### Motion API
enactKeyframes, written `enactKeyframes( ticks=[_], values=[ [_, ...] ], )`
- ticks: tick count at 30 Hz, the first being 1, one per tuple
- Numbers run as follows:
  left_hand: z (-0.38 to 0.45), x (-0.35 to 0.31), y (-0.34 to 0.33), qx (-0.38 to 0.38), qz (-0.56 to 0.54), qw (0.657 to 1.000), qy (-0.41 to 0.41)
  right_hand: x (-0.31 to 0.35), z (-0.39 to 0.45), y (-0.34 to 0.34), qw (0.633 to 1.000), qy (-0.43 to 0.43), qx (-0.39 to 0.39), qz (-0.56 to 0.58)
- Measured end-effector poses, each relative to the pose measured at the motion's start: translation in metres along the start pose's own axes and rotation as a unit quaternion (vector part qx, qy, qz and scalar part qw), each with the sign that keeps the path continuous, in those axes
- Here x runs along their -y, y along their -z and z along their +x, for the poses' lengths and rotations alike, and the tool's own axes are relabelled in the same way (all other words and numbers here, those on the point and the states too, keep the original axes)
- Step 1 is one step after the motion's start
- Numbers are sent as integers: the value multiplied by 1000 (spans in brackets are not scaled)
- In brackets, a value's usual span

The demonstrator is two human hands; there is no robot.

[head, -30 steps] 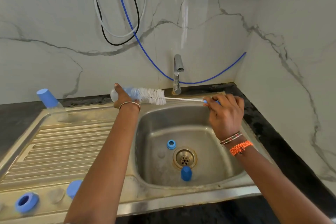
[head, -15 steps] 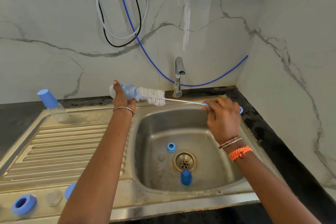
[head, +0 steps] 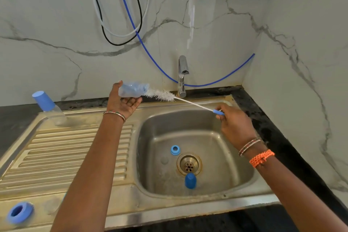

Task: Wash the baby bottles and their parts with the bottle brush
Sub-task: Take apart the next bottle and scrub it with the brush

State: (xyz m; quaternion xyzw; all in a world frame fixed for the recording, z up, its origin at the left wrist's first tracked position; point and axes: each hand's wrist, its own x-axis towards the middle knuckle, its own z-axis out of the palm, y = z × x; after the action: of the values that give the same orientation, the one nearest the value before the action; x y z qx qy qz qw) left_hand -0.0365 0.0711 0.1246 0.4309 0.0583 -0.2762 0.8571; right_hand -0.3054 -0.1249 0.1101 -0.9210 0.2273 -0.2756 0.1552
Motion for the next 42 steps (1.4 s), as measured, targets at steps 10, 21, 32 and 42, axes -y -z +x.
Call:
enactKeyframes(
  ticks=[10,21,32,42],
  values=[
    [2,3,-20,22,-4,1000,17,-14,-18,-2,972,153,-158,-82],
    [21,7,-5,-12,70,996,-47,10,-5,10,995,-87,47,32],
    [9,15,8,100,11,992,-71,13,6,28,746,-287,483,358],
    [9,2,13,57,-95,994,-24,18,-5,10,999,41,-12,-28]
  ],
)
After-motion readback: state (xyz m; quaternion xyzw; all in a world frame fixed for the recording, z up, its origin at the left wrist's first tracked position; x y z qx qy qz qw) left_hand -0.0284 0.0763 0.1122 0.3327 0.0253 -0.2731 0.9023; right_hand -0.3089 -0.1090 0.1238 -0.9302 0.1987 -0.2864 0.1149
